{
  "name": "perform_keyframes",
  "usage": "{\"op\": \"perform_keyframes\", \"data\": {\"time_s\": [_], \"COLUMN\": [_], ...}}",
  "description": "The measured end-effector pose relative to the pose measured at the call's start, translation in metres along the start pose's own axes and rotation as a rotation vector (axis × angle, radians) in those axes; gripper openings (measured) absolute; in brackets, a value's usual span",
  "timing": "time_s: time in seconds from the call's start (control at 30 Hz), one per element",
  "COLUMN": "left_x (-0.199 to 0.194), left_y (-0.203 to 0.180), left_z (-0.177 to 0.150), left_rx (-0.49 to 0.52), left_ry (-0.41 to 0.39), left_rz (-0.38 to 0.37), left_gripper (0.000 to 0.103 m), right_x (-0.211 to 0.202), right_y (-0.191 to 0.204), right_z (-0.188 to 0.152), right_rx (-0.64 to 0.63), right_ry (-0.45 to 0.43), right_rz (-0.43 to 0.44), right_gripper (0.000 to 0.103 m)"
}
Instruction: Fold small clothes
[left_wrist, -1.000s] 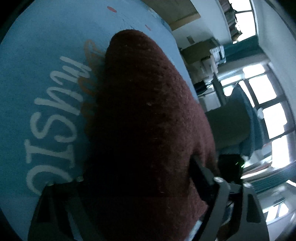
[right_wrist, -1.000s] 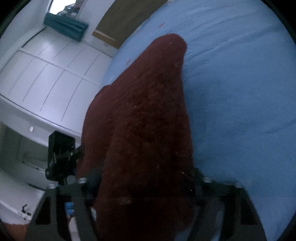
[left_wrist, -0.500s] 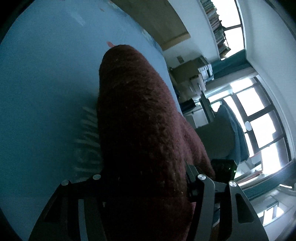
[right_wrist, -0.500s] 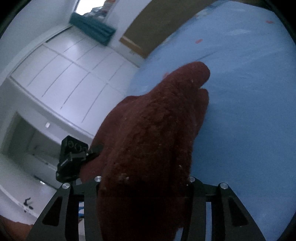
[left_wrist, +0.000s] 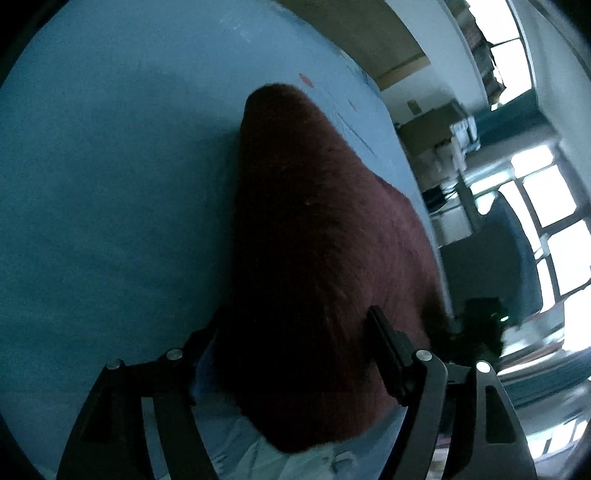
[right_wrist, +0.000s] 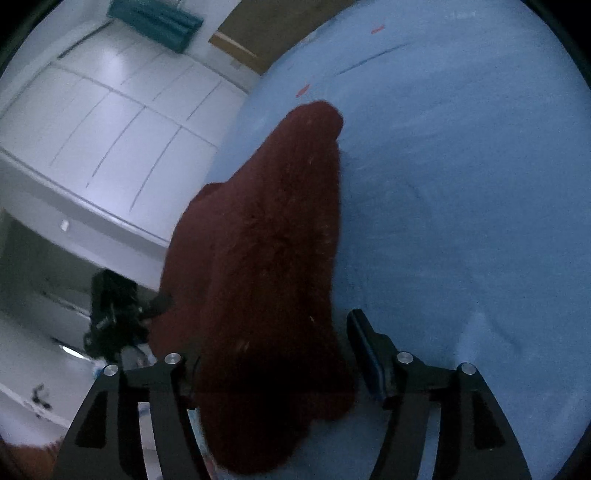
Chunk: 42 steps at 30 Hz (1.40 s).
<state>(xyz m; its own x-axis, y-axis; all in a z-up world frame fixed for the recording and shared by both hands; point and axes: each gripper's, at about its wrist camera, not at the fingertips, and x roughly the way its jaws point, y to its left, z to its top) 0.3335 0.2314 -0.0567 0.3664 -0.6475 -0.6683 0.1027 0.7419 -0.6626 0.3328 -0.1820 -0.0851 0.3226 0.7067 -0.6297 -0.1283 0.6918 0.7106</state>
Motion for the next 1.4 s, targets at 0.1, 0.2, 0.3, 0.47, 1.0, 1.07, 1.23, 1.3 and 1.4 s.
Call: {"op": "perform_keyframes", "data": {"time_s": [0.1,0.2,0.3,0.47,1.0,1.07,1.23,1.3,1.4], "left_x": [-0.011,-0.014,-0.007,0.009,0.034,0.035,0.032,0.031,0.027], "left_y": [-0.013,-0.016,-0.027,-0.038,-0.067,-0.067,-0.065,-0.067,-0.069], "left_z": [-0.011,-0.017,-0.031,-0.044,-0.025,-0.024,-0.022,-0.022,-0.022], "left_rx": [0.078,0.101,0.13,0.112,0.114,0.111,0.107,0.104,0.098], "left_ry": [-0.023,-0.035,-0.047,-0.05,-0.053,-0.051,-0.049,-0.051,-0.06], "left_rz": [0.088,0.148,0.217,0.238,0.243,0.241,0.247,0.255,0.264], "left_gripper": [0.068,0.069,0.081,0.081,0.08,0.08,0.08,0.08,0.08], "right_x": [-0.022,-0.02,-0.013,-0.008,-0.014,-0.012,-0.004,-0.001,-0.001], "right_y": [-0.008,-0.021,-0.029,-0.003,0.01,0.009,0.012,0.017,0.023], "right_z": [-0.01,-0.012,-0.01,-0.006,0.007,0.005,0.004,0.005,0.007], "right_rx": [0.012,0.057,0.09,0.054,0.109,0.1,0.078,0.062,0.054], "right_ry": [-0.029,-0.042,-0.05,-0.027,-0.1,-0.082,-0.052,-0.045,-0.028], "right_rz": [0.0,-0.018,-0.043,-0.143,-0.151,-0.177,-0.266,-0.298,-0.34], "right_gripper": [0.068,0.073,0.073,0.074,0.075,0.075,0.076,0.077,0.077]}}
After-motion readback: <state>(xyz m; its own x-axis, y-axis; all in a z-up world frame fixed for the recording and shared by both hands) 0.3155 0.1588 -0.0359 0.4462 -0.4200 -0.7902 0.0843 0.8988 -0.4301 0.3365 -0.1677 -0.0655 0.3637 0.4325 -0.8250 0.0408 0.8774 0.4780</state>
